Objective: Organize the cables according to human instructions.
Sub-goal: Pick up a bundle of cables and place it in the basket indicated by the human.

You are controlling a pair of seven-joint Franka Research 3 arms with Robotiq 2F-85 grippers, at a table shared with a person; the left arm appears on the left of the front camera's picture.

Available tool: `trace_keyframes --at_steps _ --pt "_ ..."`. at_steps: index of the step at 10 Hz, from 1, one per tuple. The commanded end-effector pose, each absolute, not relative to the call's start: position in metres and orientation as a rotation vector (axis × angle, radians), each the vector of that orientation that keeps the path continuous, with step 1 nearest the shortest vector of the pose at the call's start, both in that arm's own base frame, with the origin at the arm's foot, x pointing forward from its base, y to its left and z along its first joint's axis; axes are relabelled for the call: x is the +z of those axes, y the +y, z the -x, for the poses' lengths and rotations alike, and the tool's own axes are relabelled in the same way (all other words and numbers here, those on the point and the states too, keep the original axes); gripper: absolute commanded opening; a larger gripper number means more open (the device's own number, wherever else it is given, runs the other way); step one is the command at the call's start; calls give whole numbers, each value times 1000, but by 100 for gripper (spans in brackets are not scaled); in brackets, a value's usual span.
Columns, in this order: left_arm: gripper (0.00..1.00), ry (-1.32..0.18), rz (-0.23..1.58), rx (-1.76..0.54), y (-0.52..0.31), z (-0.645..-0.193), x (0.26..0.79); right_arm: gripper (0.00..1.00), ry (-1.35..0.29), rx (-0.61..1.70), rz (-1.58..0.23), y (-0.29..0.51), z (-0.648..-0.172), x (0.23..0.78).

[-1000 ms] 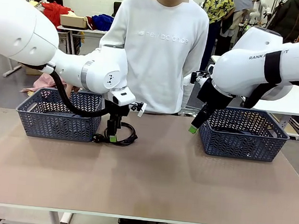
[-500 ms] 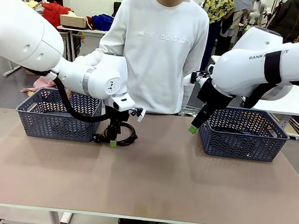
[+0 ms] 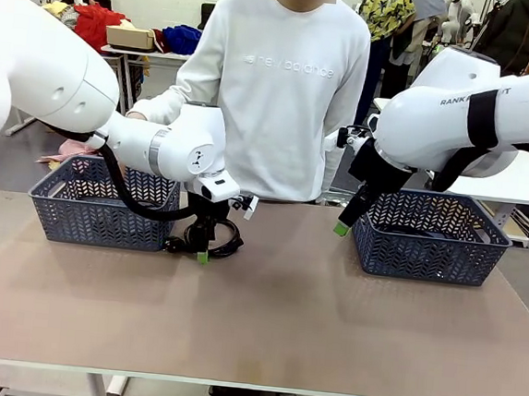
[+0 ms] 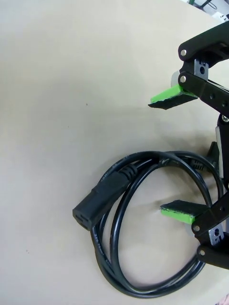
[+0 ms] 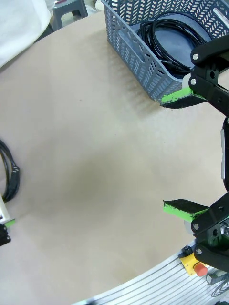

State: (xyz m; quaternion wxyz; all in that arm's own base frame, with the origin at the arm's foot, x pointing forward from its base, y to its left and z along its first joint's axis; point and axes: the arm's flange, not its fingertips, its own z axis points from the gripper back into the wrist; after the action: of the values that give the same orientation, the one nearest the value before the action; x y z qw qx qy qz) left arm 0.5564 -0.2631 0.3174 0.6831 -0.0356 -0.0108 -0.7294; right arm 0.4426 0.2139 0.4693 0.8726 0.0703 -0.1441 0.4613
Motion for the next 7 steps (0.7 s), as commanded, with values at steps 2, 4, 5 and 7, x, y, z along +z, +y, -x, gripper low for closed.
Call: trace_keyframes --at_steps 2,4,5,7 --pt "100 -36 46 -1631 -262 -563 315 100 -307 970 -146 214 -443 471" --pt "100 -29 39 -1635 -263 -565 314 100 -307 970 -146 214 -443 471" --pt "100 -27 34 -1637 -263 -566 314 100 -307 970 -146 214 -443 471" --pt "82 -28 20 -1632 -264 -567 314 100 -307 970 -146 214 -443 471"
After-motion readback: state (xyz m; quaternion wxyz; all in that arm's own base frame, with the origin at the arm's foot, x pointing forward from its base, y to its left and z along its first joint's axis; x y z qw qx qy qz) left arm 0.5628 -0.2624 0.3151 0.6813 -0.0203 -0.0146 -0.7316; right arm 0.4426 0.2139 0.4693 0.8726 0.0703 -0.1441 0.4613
